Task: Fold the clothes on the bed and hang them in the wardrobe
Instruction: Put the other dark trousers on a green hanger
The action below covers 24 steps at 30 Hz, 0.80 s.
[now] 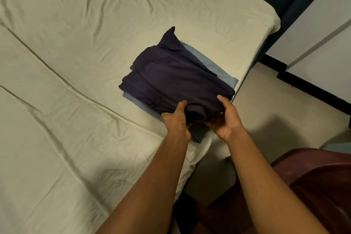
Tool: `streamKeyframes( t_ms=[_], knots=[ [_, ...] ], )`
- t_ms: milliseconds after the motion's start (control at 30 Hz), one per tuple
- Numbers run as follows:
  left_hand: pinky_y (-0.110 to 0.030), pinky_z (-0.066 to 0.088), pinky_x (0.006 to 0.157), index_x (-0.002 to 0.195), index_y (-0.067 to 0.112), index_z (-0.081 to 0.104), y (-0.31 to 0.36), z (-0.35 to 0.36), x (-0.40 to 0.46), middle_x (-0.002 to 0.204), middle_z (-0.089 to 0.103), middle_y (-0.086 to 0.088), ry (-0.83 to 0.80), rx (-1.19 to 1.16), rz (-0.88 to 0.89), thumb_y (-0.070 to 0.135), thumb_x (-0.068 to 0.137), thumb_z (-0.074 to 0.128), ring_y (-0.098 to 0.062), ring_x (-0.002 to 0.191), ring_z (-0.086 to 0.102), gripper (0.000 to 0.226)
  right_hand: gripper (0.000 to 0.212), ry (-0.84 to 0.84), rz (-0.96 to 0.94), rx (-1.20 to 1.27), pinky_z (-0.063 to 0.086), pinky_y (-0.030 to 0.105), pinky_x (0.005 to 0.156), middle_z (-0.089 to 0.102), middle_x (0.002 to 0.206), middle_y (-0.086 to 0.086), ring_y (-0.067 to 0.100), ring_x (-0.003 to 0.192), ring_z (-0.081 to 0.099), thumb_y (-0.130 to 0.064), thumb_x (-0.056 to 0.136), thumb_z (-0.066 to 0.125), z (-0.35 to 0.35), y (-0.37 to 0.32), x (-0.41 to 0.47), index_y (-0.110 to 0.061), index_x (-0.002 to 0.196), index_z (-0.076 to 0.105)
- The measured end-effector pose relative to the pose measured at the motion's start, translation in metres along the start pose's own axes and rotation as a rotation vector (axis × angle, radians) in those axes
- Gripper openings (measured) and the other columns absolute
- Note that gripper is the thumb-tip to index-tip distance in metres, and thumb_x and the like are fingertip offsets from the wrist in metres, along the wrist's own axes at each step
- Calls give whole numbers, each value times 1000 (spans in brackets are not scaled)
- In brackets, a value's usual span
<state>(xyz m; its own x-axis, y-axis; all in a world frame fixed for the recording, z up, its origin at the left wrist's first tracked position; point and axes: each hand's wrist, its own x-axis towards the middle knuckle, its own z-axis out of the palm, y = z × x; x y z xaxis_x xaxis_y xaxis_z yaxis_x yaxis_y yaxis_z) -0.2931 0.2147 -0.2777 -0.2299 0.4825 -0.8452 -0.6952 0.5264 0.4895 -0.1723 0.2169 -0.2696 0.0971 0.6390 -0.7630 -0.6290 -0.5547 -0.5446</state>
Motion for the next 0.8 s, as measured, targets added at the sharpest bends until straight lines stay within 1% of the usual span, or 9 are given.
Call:
streamKeyframes(
  t_ms=[100, 233, 333, 400, 500, 567, 633, 733, 800],
  knots=[
    [-42, 58, 85, 123, 19, 44, 10, -8, -7, 123, 58, -3, -54, -5, 22, 18, 85, 77, -19, 100, 61, 51, 41, 50, -15, 13, 61, 44, 80, 73, 115, 10, 29, 104, 70, -29, 87, 74, 14, -9, 3, -19, 125, 63],
    [-43, 58, 89, 126, 22, 44, 40, -21, -23, 120, 59, 1, -98, -19, 116, 14, 85, 75, -16, 97, 62, 51, 43, 84, -132, -37, 60, 34, 65, 73, 114, 10, 26, 98, 72, -10, 84, 73, 39, -11, -6, -13, 126, 64],
    [-47, 57, 93, 131, 20, 48, 76, -36, -40, 122, 65, 0, -143, -74, 200, 11, 85, 74, -19, 101, 67, 54, 33, 44, -268, -23, 60, 31, 65, 74, 108, 6, 21, 94, 72, -2, 85, 70, 71, -8, -32, -16, 115, 68],
    [-51, 56, 95, 121, 22, 55, 100, -47, -53, 118, 69, -3, -172, -105, 236, 9, 86, 71, -22, 104, 68, 41, 30, -2, -339, -5, 58, 29, 66, 74, 109, 5, 21, 97, 71, -1, 85, 70, 96, -6, -55, -18, 109, 68],
    [-52, 56, 94, 122, 16, 59, 145, -83, -72, 118, 70, -11, -175, -148, 286, 11, 88, 68, -28, 110, 67, 35, 33, -97, -389, -23, 58, 28, 67, 74, 113, 7, 19, 96, 71, -1, 87, 68, 148, 7, -96, -14, 117, 66],
    [-47, 59, 87, 130, 9, 59, 171, -110, -80, 119, 70, -14, -172, -174, 327, 12, 89, 67, -29, 111, 67, 42, 38, -144, -383, -32, 57, 28, 63, 73, 112, 8, 18, 93, 71, 0, 87, 67, 180, 20, -119, -12, 124, 63],
    [-39, 61, 76, 127, 6, 61, 200, -147, -90, 118, 69, -17, -153, -189, 366, 14, 89, 66, -29, 107, 69, 39, 40, -188, -339, -64, 57, 29, 59, 73, 109, 6, 19, 91, 71, -1, 87, 67, 214, 43, -140, -15, 124, 61],
    [-31, 59, 64, 115, 8, 63, 241, -204, -103, 107, 69, -16, -115, -171, 430, 15, 91, 63, -23, 90, 69, 25, 42, -267, -268, -122, 59, 33, 61, 72, 109, 5, 22, 94, 70, 0, 87, 66, 263, 85, -165, -19, 125, 60],
    [-27, 56, 59, 123, 7, 62, 269, -245, -110, 108, 70, -13, -52, -192, 474, 15, 92, 63, -21, 87, 69, 32, 45, -335, -214, -136, 61, 36, 64, 72, 111, 7, 25, 96, 70, 2, 88, 65, 295, 115, -184, -17, 128, 59]
  ],
)
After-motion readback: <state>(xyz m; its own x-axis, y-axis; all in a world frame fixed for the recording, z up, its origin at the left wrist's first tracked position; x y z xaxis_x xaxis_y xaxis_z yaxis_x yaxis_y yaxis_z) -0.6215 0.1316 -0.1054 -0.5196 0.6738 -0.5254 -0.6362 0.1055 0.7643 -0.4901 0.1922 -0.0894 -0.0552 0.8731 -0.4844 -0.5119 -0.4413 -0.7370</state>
